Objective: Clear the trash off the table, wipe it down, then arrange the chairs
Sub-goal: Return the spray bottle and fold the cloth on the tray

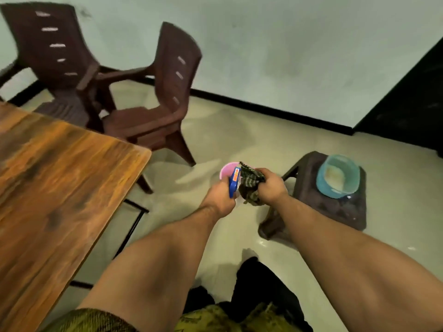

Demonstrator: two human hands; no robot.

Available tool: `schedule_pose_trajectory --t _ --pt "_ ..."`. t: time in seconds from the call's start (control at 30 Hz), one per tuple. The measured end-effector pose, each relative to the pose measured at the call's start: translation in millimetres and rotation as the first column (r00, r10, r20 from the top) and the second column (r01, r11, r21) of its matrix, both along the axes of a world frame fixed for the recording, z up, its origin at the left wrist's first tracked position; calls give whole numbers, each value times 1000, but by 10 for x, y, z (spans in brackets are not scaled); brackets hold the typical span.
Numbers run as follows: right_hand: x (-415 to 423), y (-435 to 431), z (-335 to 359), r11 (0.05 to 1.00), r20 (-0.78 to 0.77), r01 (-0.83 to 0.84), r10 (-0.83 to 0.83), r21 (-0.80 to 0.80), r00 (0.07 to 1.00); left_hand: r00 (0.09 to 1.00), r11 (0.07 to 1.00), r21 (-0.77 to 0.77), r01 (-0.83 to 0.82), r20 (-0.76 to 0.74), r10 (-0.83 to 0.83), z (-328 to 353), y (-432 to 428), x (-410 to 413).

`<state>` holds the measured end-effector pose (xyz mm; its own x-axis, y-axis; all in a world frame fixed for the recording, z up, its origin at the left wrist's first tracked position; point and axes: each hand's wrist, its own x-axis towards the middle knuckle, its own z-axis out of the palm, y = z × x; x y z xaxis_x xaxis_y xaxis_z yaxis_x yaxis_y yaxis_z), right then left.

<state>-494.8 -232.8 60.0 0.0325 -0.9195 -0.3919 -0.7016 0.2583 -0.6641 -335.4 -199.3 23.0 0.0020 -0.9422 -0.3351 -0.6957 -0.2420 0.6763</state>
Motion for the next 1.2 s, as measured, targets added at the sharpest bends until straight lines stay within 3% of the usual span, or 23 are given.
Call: schedule_pose_trajectory --t 0.23,0.4,0.6,0.9,1.2 --pt "-1605 -699 -104 967 -38 257 -256 1 966 976 976 36 217 -6 -217 11 -984 -1444" --pt "-2603 -1221 -235 905 4 426 -426 9 905 969 969 34 246 26 -247 43 -1703 -2393" --pt "-3667 -1696 -549 805 -5 583 -586 107 810 962 961 54 271 -43 -269 -56 -2435 -3637" --pt "-4212 -1952 -1301 639 30 721 -754 267 657 946 939 121 322 -61 -317 -662 -3038 -4524" --pt "-4217 -2010 -1776 615 90 732 -780 293 620 923 907 237 349 77 -376 -1394 -3285 -4817"
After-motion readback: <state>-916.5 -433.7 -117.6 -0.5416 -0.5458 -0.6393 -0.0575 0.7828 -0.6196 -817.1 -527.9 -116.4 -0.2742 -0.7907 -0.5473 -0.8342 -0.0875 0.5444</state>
